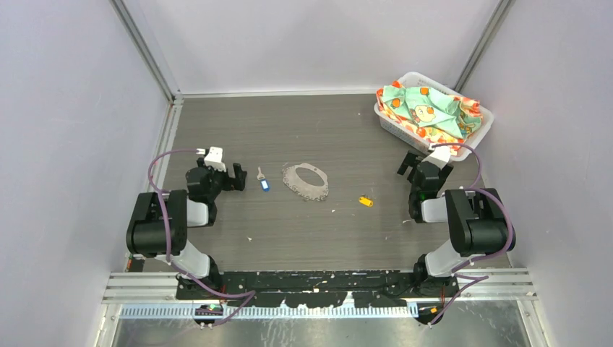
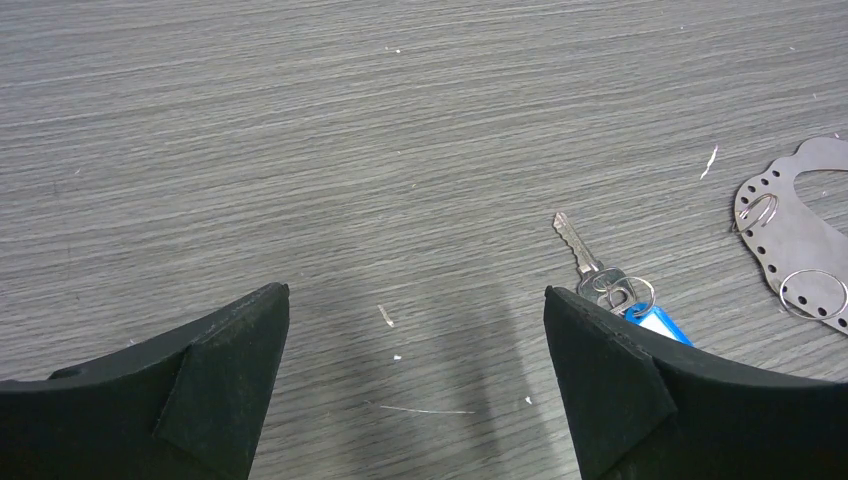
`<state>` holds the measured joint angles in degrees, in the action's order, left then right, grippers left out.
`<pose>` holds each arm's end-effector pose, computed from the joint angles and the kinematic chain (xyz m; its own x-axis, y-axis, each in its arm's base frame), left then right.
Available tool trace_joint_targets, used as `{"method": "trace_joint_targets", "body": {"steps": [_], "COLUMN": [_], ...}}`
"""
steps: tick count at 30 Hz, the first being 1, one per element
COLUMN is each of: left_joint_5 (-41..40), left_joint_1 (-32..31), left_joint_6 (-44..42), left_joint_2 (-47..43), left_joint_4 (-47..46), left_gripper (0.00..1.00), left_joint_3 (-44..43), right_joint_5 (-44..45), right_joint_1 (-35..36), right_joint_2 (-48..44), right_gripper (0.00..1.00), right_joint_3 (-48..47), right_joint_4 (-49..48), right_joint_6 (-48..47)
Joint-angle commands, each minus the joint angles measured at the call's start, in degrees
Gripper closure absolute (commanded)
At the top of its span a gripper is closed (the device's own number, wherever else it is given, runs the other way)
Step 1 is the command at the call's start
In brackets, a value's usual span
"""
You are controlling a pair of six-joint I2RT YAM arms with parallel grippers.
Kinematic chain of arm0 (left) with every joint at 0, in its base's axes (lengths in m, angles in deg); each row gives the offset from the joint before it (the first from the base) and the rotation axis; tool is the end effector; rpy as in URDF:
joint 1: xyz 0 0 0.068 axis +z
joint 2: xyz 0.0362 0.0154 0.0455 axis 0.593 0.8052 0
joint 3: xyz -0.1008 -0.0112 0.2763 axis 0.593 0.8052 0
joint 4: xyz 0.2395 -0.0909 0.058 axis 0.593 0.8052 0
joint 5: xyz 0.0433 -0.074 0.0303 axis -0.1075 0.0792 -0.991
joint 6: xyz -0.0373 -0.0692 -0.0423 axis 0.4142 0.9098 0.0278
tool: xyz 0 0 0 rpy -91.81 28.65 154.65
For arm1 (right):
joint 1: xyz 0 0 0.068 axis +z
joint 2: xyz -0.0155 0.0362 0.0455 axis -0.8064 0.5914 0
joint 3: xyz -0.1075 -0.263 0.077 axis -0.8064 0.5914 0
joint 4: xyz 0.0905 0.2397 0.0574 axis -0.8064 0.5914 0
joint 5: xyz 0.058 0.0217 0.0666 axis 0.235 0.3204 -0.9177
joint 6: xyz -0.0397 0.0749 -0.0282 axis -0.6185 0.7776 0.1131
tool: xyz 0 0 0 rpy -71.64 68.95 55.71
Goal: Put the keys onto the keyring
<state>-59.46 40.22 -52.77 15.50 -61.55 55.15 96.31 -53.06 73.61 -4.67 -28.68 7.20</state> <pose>0.3027 -0.0050 0.1430 -0.2924 -0.0372 -0.9556 0.2349 0.9658 -0.1095 0.2997 -0.0274 0.1473 -0.2250 0.1522 -0.9624 0.4042 0.9133 0.0499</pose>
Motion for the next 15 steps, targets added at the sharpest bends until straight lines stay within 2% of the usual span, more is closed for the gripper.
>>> {"method": "trace_joint_targets", "body": {"steps": [1,7,9,11,12,14,15], "left_joint_5": [-0.5,-0.4,-0.4,0.7,1.6,2.0,2.0], "left_joint_1": [-0.2,-0.2,-0.2,0.5,0.9,1.0,1.0], "left_joint_6": [-0.9,-0.9,-0.9,-0.5,-0.4,-0.5,-0.6], "left_joint_2": [-1.2,-1.2,-1.3,-1.4,-1.8,-2.7,-3.0], "left_joint_4": [-2.0,-1.8,-1.9,-2.6,-1.6,-0.7,0.8], "left_gripper": [0.0,0.0,0.0,0.0,0.0,0.0,0.0], "left_joint_3": [-0.9,-1.0,-0.9,-0.7,-1.0,-1.2,-1.5], "right_joint_5": [2.6,4.1,4.7,4.7,4.2,2.0,2.8], "right_joint_1": [0.1,0.1,0.4,1.3,1.2,1.2,1.2], "right_joint_2": [-0.3,-1.1,-5.8,-11.1,-12.8,-15.7,-17.7], "right_gripper": [0.0,0.0,0.0,0.0,0.0,0.0,0.0], "right_joint_3": [0.5,0.2,-2.6,-10.4,-13.5,-15.4,-16.5], "right_joint_4": [-3.9,-2.9,7.1,24.6,29.8,31.2,33.3], "right_joint_6": [1.7,2.0,1.9,3.0,7.4,19.0,28.1]}}
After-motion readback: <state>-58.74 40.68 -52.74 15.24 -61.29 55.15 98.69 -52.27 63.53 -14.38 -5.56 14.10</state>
